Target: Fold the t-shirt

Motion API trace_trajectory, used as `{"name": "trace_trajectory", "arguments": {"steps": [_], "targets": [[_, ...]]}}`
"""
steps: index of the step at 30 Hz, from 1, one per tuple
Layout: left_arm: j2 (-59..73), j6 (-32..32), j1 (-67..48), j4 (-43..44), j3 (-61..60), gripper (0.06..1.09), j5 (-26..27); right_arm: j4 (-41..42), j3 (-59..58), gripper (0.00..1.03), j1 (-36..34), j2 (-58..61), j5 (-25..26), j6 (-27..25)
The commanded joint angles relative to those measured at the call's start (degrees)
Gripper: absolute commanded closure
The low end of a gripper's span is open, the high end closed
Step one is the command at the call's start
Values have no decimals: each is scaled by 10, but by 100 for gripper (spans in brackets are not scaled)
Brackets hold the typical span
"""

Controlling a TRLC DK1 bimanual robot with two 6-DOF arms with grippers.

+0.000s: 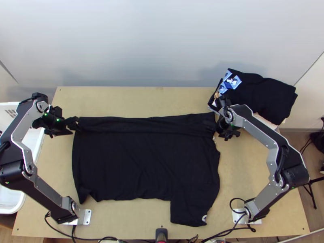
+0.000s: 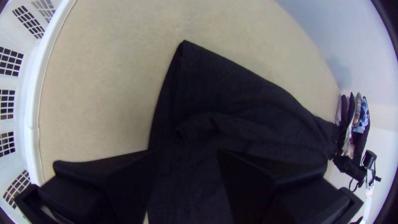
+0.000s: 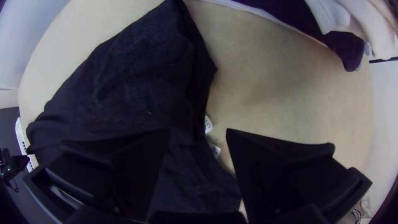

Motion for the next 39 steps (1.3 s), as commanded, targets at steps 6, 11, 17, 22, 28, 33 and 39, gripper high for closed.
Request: {"name": "trace_trajectory", "arguments": {"steps": [6,11,17,22,28,33,39], "targets": [[-86,49,32,50,-41,10,-18,-17,-10,10,-2,-68,-2,-15],[-136,148,23,-42,-47,11,-18,-68,1,10,-5,-129,-2,-16],[-209,330,-25,-193,-94,11,-73,-93,9,10,-19,-140,-5,-17],[-281,431,-109,-262,-166,20,-152,-119,5,10,-3,-130,-14,-39],[-339,431,-267,-266,-236,19,-252,-161,-28,10,63,-138,-34,-87],[-357,416,-382,-279,-253,20,-269,-212,-75,10,101,-132,-89,-87],[-350,362,-516,-286,-286,20,-299,-223,-95,10,108,-138,-94,-90]]}}
